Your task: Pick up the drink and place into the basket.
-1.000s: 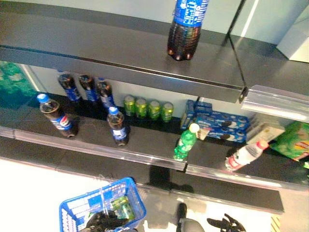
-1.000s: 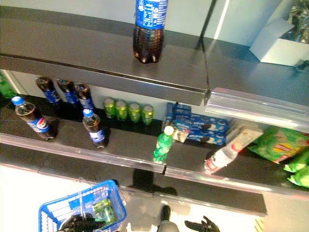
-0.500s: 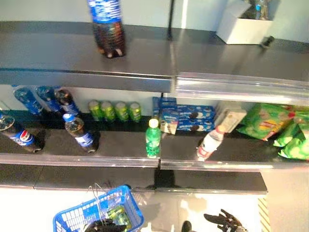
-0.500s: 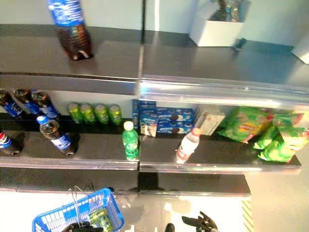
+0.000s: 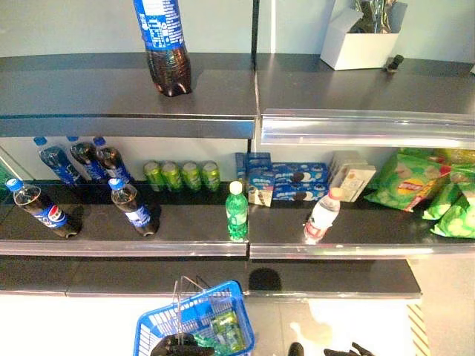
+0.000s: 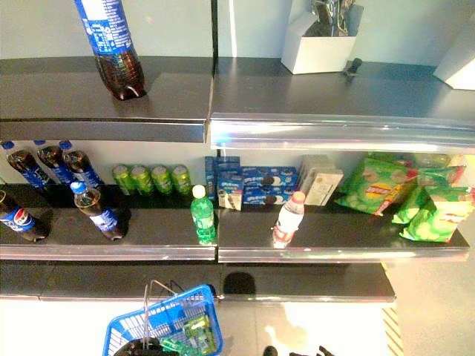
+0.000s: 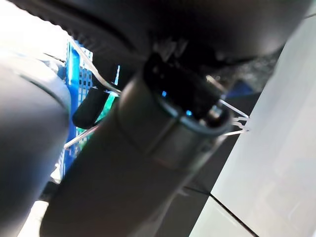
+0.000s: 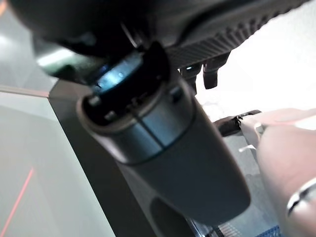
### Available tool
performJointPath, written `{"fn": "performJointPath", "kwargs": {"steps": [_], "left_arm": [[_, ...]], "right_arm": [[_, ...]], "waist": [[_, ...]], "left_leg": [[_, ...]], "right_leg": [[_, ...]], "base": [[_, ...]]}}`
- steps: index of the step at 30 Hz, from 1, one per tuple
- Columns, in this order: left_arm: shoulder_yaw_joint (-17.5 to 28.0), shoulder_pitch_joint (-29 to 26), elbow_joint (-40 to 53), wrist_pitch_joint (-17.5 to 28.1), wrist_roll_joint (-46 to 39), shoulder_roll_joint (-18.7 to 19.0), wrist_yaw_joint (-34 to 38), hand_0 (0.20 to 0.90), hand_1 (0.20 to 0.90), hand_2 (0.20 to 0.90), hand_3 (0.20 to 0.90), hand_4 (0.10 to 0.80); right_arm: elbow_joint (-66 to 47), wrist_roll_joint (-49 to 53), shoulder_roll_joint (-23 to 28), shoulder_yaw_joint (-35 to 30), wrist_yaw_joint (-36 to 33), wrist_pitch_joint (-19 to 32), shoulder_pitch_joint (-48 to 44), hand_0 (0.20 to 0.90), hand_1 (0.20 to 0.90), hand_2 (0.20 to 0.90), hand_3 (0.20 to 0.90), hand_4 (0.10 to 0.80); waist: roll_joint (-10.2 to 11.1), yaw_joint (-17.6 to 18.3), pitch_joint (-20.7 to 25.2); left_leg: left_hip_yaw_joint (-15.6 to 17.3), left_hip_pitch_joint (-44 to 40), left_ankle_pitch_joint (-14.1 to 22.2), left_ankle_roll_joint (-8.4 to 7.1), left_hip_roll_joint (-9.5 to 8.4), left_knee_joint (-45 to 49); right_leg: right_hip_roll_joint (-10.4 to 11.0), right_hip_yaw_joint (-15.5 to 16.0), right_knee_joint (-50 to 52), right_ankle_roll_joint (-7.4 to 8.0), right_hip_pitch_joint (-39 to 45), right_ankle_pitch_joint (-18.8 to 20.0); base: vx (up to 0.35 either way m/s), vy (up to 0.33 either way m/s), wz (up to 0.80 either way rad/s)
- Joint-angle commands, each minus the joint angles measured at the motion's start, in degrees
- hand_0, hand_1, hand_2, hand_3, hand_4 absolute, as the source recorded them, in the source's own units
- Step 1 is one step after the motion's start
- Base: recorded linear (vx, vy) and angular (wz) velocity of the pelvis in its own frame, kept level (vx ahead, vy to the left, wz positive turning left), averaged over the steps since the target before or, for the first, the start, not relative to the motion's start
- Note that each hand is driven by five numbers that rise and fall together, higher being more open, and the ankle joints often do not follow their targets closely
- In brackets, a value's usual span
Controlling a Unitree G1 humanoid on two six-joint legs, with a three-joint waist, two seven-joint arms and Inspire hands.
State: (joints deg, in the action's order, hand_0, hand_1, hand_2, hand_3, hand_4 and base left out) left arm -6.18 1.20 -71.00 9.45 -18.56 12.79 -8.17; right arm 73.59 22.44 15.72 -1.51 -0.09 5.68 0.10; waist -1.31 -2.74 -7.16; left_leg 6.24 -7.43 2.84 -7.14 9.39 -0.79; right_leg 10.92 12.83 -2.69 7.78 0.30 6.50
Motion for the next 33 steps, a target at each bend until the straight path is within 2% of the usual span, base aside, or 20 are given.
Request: {"fn": "performJointPath", "kwargs": {"steps": [1, 4, 5, 6, 8, 10, 11, 14, 15, 16, 18, 21, 23, 26, 33], "left_arm": [[2.11, -3.48, 6.34, 6.58, -5.60, 5.30, -0.44, 0.300, 0.300, 0.300, 0.200, 0.100], [1.20, -3.64, 7.50, 6.23, -4.29, 4.24, -0.36, 0.300, 0.300, 0.300, 0.200, 0.100], [1.44, -3.64, 7.90, 5.28, -4.41, 3.42, -0.41, 0.300, 0.300, 0.300, 0.200, 0.100], [1.75, -3.24, 8.03, 4.95, -3.90, 2.86, -0.35, 0.300, 0.300, 0.300, 0.200, 0.100], [2.11, -2.75, 8.09, 4.82, -3.55, 2.30, -0.31, 0.300, 0.300, 0.300, 0.200, 0.100], [2.65, -1.37, 7.71, 5.11, -3.19, 1.87, -0.90, 0.300, 0.300, 0.300, 0.200, 0.100], [2.56, -0.97, 7.31, 5.25, -3.45, 2.56, -1.96, 0.300, 0.300, 0.300, 0.200, 0.100], [1.78, -1.73, 6.31, 5.95, -3.19, 3.55, -2.92, 0.300, 0.300, 0.300, 0.200, 0.100], [1.56, -2.49, 5.75, 6.59, -3.01, 4.26, -4.57, 0.300, 0.300, 0.300, 0.200, 0.100], [1.67, -2.60, 5.74, 6.73, -2.97, 4.34, -4.83, 0.300, 0.300, 0.300, 0.200, 0.100], [0.92, -3.72, 5.67, 6.99, -5.06, 4.80, -6.36, 0.300, 0.300, 0.300, 0.200, 0.100], [-0.10, -6.07, 5.02, 6.99, -6.91, 5.40, -5.02, 0.300, 0.300, 0.300, 0.200, 0.100], [-0.36, -7.04, 5.03, 7.02, -6.82, 5.15, -3.51, 0.300, 0.300, 0.300, 0.200, 0.100], [0.04, -6.78, 4.69, 6.95, -5.67, 5.04, -1.60, 0.300, 0.300, 0.300, 0.200, 0.100], [-0.72, -6.31, 3.84, 6.04, -2.74, 4.63, -1.02, 0.300, 0.300, 0.300, 0.200, 0.100]], "right_arm": [[-0.51, 0.29, 2.70, 0.72, 0.10, 3.19, -5.79, 0.900, 0.900, 0.900, 0.900, 0.800], [-0.70, -0.21, 3.06, 0.59, -1.13, 2.91, -6.55, 0.900, 0.900, 0.900, 0.900, 0.800], [-0.85, -0.45, 3.54, 0.06, -1.83, 1.97, -6.79, 0.900, 0.900, 0.900, 0.900, 0.800], [-0.96, -1.32, 3.76, -0.43, -1.67, 1.55, -6.37, 0.900, 0.900, 0.900, 0.900, 0.800], [-0.83, -1.97, 3.91, -1.01, -1.54, 1.69, -5.83, 0.900, 0.900, 0.900, 0.900, 0.800], [-0.19, -2.81, 4.16, -1.94, -0.85, 1.97, -4.61, 0.900, 0.900, 0.900, 0.900, 0.800], [0.55, -3.17, 4.21, -2.39, -0.32, 2.68, -3.83, 0.900, 0.900, 0.900, 0.900, 0.800], [1.46, -1.59, 3.73, -2.43, 0.76, 3.66, -3.44, 0.900, 0.900, 0.900, 0.900, 0.800], [1.23, -0.80, 2.78, -2.05, 1.39, 4.27, -3.20, 0.900, 0.900, 0.900, 0.900, 0.800], [1.20, -0.81, 2.62, -2.03, 1.39, 4.33, -3.16, 0.900, 0.900, 0.900, 0.900, 0.800], [1.47, -0.14, 1.19, -1.80, 2.80, 5.78, -1.79, 0.900, 0.900, 0.900, 0.900, 0.800], [1.79, -0.13, 0.30, -1.46, 3.70, 5.42, -1.77, 0.900, 0.900, 0.900, 0.900, 0.800], [1.58, -0.86, -0.39, -0.61, 4.00, 4.90, -2.17, 0.900, 0.900, 0.900, 0.900, 0.800], [0.80, -2.41, -1.31, 1.43, 3.22, 3.42, -2.26, 0.900, 0.900, 0.900, 0.900, 0.800], [0.93, -2.61, -0.05, 1.86, 3.93, 2.09, -3.21, 0.900, 0.900, 0.900, 0.900, 0.800]], "waist": [[-1.08, -0.96, -2.47], [-0.76, -1.10, -2.69], [0.78, -1.04, -2.22], [1.59, -1.10, -1.79], [1.80, -0.93, -1.17], [0.80, -0.29, 0.14], [-0.32, 0.54, 0.59], [-0.57, 1.33, -0.06], [-0.07, 1.93, -1.10], [0.05, 1.96, -1.21], [1.30, 2.97, -2.63], [1.13, 4.77, -3.03], [1.11, 4.93, -2.91], [2.28, 3.58, -2.32], [2.73, 2.47, -1.17]], "left_leg": [[-1.46, 6.93, -6.55, -0.89, 1.27, 0.90], [0.68, 8.53, -6.41, -0.36, 0.72, 2.32], [-0.14, 8.78, -2.62, 0.85, -2.39, 8.16], [-0.99, 8.32, -0.59, 1.43, -4.41, 10.87], [-1.11, 7.46, 0.88, 2.03, -5.83, 11.18], [-0.93, 4.22, 1.86, 2.70, -7.28, 6.87], [0.59, 1.75, 1.20, 2.67, -6.50, 1.81], [1.16, -0.13, 0.48, 2.56, -5.61, -1.29], [0.39, -0.62, 0.50, 3.02, -5.91, -2.28], [0.30, -0.70, 0.51, 3.11, -6.01, -2.39], [-1.02, -1.08, 1.33, 4.65, -7.14, -3.11], [-2.63, -0.33, 1.17, 6.66, -7.59, -3.43], [-3.08, 0.38, 1.03, 7.46, -7.92, -2.95], [-2.90, 1.50, 1.52, 7.30, -8.31, -1.17], [0.01, 0.25, 0.25, 5.13, -5.75, -2.36]], "right_leg": [[0.62, -1.82, 9.95, -1.61, -0.79, -8.74], [0.59, -0.73, 7.11, -2.18, -0.38, -7.77], [1.57, -0.37, 4.90, -2.78, -0.34, -6.07], [2.08, 0.05, 3.59, -2.86, -0.13, -4.97], [2.21, 0.40, 2.98, -2.82, -0.13, -4.39], [1.38, 1.08, 2.92, -2.66, -0.42, -4.03], [0.92, 1.70, 4.06, -2.14, -1.17, -4.00], [1.30, 1.91, 7.22, -0.97, -3.24, -3.93], [1.93, 0.91, 9.87, 0.51, -5.67, -2.83], [2.01, 0.73, 10.18, 0.66, -5.92, -2.78], [2.48, -2.58, 10.67, 2.51, -7.86, -0.47], [0.39, -8.53, 14.70, 2.11, -8.79, -2.08], [-0.70, -9.94, 15.89, 1.49, -8.57, -3.24], [-0.21, -8.25, 9.59, 1.14, -4.59, -3.62], [-0.76, -5.55, 5.17, 0.54, 0.52, -4.46]], "base": [[-0.197, -0.033, 0.18], [-0.196, -0.046, 0.29], [-0.224, -0.012, 0.44], [-0.167, 0.024, 0.36], [-0.044, 0.095, 0.27], [-0.030, 0.293, 0.13], [-0.031, 0.266, 0.21], [-0.068, 0.185, 0.47], [-0.082, 0.158, 0.35], [-0.108, 0.103, 0.08], [-0.139, 0.015, -0.02], [-0.118, -0.034, 0.27], [-0.084, -0.103, 0.49], [-0.029, -0.174, 0.04], [-0.019, -0.072, -0.06]]}}
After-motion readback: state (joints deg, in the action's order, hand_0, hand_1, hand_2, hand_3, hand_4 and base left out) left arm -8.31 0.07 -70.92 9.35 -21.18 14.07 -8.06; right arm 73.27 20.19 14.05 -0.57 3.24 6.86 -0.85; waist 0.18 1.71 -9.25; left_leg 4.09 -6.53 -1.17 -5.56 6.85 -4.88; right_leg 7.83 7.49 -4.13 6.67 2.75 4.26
